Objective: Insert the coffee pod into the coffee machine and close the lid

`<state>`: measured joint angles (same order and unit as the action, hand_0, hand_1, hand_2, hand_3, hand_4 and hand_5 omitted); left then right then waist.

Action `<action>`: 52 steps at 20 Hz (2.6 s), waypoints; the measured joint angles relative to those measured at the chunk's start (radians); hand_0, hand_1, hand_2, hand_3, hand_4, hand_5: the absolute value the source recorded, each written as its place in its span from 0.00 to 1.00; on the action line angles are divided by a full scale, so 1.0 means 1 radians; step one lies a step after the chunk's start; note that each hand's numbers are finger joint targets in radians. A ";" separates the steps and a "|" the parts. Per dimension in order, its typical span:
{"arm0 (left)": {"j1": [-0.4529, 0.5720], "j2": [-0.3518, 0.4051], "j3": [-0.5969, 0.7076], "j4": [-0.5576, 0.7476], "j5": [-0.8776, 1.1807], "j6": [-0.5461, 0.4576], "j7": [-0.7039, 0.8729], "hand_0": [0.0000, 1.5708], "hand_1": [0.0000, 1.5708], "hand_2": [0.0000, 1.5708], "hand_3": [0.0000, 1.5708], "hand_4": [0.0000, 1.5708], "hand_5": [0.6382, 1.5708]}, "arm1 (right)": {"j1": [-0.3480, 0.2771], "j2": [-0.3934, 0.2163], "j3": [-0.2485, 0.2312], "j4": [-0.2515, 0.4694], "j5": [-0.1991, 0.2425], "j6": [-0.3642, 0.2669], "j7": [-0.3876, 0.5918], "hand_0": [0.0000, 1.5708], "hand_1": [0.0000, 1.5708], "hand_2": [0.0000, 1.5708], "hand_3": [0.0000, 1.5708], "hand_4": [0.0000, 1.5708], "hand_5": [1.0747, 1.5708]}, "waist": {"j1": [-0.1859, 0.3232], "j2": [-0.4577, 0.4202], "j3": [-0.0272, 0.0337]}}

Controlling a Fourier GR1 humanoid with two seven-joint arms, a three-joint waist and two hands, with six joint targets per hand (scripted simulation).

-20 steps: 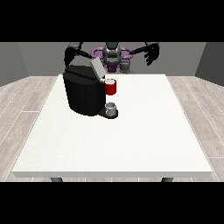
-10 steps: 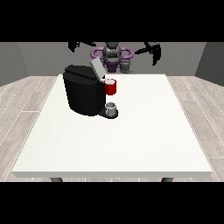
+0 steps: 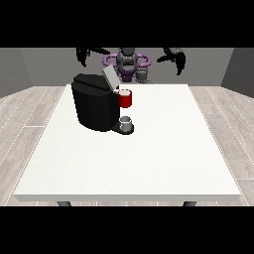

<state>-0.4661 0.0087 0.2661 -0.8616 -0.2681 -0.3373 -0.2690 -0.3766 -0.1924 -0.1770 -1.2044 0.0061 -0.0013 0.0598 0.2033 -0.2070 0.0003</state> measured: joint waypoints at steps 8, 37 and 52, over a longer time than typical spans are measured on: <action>0.055 -0.002 -0.069 -0.182 0.062 0.027 0.076 0.00 0.00 0.00 0.00 0.21 1.00 | -0.108 0.001 -0.049 0.101 -0.063 -0.001 0.032 0.00 0.00 0.00 0.00 0.04 1.00 | 0.024 0.079 0.0002; 0.220 0.048 -0.135 -0.552 0.136 0.099 0.189 0.00 0.00 0.00 0.00 0.23 1.00 | -0.375 0.011 0.061 0.226 0.013 -0.003 0.038 0.00 0.00 0.00 0.00 0.07 1.00 | -0.024 0.256 0.0041; 0.173 0.053 -0.172 -0.551 0.132 0.073 0.180 0.00 0.00 0.00 0.00 0.21 1.00 | -0.476 -0.057 0.096 0.177 0.124 -0.061 0.184 0.00 0.00 0.00 0.00 0.19 1.00 | 0.048 0.330 0.0170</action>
<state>-0.2930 0.0620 0.0936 -1.4122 -0.1364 -0.2643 -0.0888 -0.8530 -0.2493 -0.0812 -1.0275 0.1303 -0.0625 0.2441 0.2512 0.1230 0.0172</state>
